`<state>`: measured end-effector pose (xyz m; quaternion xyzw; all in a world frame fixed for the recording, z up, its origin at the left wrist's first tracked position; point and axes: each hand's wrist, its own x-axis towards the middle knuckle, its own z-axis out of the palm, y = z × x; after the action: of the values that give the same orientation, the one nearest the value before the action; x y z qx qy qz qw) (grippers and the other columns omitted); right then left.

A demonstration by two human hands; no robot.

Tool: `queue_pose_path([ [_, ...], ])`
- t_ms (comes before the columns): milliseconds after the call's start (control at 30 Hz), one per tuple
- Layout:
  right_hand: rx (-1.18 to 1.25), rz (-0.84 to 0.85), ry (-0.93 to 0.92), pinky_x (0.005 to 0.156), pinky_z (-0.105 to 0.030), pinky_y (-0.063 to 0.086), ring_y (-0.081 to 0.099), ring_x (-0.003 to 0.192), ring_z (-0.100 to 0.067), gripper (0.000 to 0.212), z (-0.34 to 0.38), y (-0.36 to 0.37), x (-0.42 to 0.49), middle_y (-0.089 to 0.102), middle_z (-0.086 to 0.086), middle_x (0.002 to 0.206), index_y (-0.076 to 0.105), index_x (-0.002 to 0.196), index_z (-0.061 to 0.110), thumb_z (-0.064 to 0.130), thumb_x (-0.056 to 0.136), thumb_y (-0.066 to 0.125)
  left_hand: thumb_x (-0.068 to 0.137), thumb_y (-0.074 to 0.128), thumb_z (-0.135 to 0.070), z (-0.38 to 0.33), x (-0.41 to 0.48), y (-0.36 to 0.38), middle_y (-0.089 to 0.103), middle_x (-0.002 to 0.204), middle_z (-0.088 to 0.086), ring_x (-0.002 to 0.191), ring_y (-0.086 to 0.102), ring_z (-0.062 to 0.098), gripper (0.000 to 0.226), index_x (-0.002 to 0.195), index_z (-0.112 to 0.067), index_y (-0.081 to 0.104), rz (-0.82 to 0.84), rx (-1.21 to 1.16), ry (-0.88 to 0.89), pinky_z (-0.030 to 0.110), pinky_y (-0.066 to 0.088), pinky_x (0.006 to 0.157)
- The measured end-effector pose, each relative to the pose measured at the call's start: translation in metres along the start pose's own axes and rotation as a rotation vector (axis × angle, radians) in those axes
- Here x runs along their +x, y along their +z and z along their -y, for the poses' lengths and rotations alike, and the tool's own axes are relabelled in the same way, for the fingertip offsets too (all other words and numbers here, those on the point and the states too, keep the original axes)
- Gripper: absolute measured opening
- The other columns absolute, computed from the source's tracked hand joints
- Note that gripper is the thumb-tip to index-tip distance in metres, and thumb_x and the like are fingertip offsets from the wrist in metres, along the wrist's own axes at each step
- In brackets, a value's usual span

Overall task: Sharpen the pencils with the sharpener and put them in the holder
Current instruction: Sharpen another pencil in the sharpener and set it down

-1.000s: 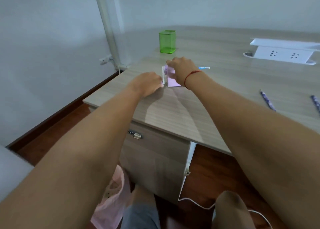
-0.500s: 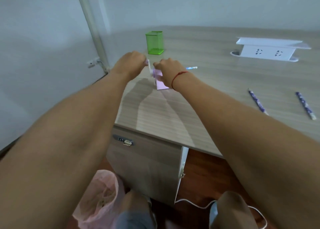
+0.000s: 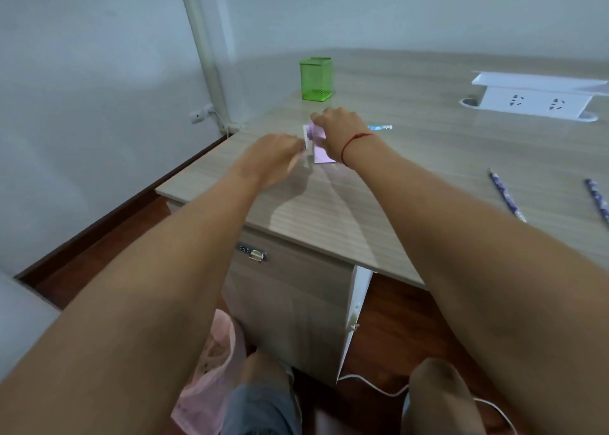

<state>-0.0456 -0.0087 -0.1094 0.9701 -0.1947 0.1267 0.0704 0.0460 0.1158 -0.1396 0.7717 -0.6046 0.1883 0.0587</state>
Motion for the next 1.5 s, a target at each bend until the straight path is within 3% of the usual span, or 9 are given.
queue_pose_path([
  [233, 0.017, -0.010, -0.015, 0.092, -0.039, 0.044, 0.054, 0.119, -0.036, 0.031, -0.006, 0.000, 0.003, 0.057, -0.015, 0.129, 0.054, 0.125, 0.007, 0.016, 0.098, 0.042, 0.099, 0.039, -0.024, 0.010, 0.017, 0.015, 0.064, 0.108, 0.025, 0.101, 0.059, 0.040, 0.033, 0.107, -0.002, 0.063, 0.191, 0.029, -0.045, 0.043, 0.043, 0.084],
  [433, 0.007, -0.036, -0.037, 0.090, -0.038, 0.044, 0.053, 0.119, -0.034, 0.031, -0.010, 0.006, 0.007, 0.055, -0.012, 0.131, 0.052, 0.126, 0.009, 0.019, 0.098, 0.044, 0.095, 0.046, -0.019, 0.022, 0.048, 0.018, 0.064, 0.111, 0.025, 0.103, 0.060, 0.039, 0.028, 0.109, -0.006, 0.067, 0.261, 0.000, -0.125, 0.038, 0.045, 0.086],
  [533, 0.016, -0.036, -0.035, 0.091, -0.037, 0.044, 0.054, 0.120, -0.032, 0.032, -0.011, 0.007, 0.010, 0.054, -0.012, 0.131, 0.051, 0.128, 0.009, 0.015, 0.097, 0.045, 0.094, 0.050, -0.016, 0.031, 0.070, 0.006, 0.063, 0.107, 0.031, 0.099, 0.060, 0.043, 0.026, 0.103, 0.000, 0.067, 0.201, 0.017, -0.191, 0.040, 0.045, 0.080],
  [800, 0.009, -0.013, 0.058, 0.097, -0.038, 0.043, 0.054, 0.123, -0.035, 0.034, 0.003, 0.005, 0.017, 0.056, -0.020, 0.132, 0.055, 0.128, 0.007, 0.019, 0.099, 0.043, 0.099, 0.040, -0.024, 0.032, 0.060, -0.022, 0.062, 0.093, 0.032, 0.088, 0.059, 0.048, 0.034, 0.090, 0.002, 0.061, -0.020, 0.061, -0.137, 0.046, 0.044, 0.071],
  [967, 0.016, -0.009, 0.074, 0.099, -0.039, 0.043, 0.052, 0.124, -0.037, 0.034, 0.008, 0.006, 0.015, 0.054, -0.021, 0.133, 0.052, 0.129, 0.006, 0.018, 0.099, 0.044, 0.096, 0.045, -0.011, 0.006, 0.017, -0.017, 0.065, 0.096, 0.030, 0.091, 0.060, 0.048, 0.022, 0.099, 0.001, 0.063, -0.064, 0.028, -0.105, 0.049, 0.044, 0.072],
  [1067, 0.010, -0.008, 0.061, 0.098, -0.040, 0.042, 0.051, 0.124, -0.038, 0.033, 0.006, 0.007, 0.014, 0.053, -0.021, 0.132, 0.051, 0.129, 0.006, 0.019, 0.099, 0.044, 0.097, 0.043, -0.015, -0.004, 0.010, -0.007, 0.065, 0.104, 0.027, 0.098, 0.060, 0.045, 0.025, 0.103, -0.001, 0.062, -0.009, -0.024, -0.185, 0.046, 0.044, 0.077],
  [1200, 0.022, 0.013, 0.056, 0.095, -0.041, 0.043, 0.053, 0.122, -0.038, 0.034, 0.003, 0.004, 0.015, 0.054, -0.020, 0.132, 0.052, 0.128, 0.007, 0.021, 0.098, 0.047, 0.096, 0.039, -0.012, -0.003, 0.008, 0.011, 0.064, 0.103, 0.027, 0.096, 0.060, 0.044, 0.026, 0.104, 0.000, 0.060, 0.083, 0.031, -0.163, 0.044, 0.045, 0.076],
  [1367, 0.011, 0.000, 0.033, 0.094, -0.041, 0.044, 0.054, 0.121, -0.037, 0.032, -0.001, 0.009, 0.017, 0.054, -0.018, 0.131, 0.052, 0.127, 0.007, 0.018, 0.097, 0.047, 0.097, 0.042, -0.017, 0.009, 0.031, 0.022, 0.062, 0.113, 0.027, 0.104, 0.058, 0.042, 0.030, 0.108, -0.001, 0.064, 0.237, -0.007, -0.201, 0.043, 0.045, 0.086],
  [1500, -0.025, -0.010, 0.009, 0.096, -0.040, 0.043, 0.052, 0.124, -0.035, 0.034, -0.002, 0.008, 0.019, 0.054, -0.017, 0.133, 0.051, 0.129, 0.006, 0.019, 0.099, 0.043, 0.095, 0.046, -0.017, 0.022, 0.054, 0.023, 0.060, 0.118, 0.027, 0.109, 0.057, 0.041, 0.029, 0.114, -0.002, 0.063, 0.257, -0.002, -0.205, 0.041, 0.044, 0.090],
])
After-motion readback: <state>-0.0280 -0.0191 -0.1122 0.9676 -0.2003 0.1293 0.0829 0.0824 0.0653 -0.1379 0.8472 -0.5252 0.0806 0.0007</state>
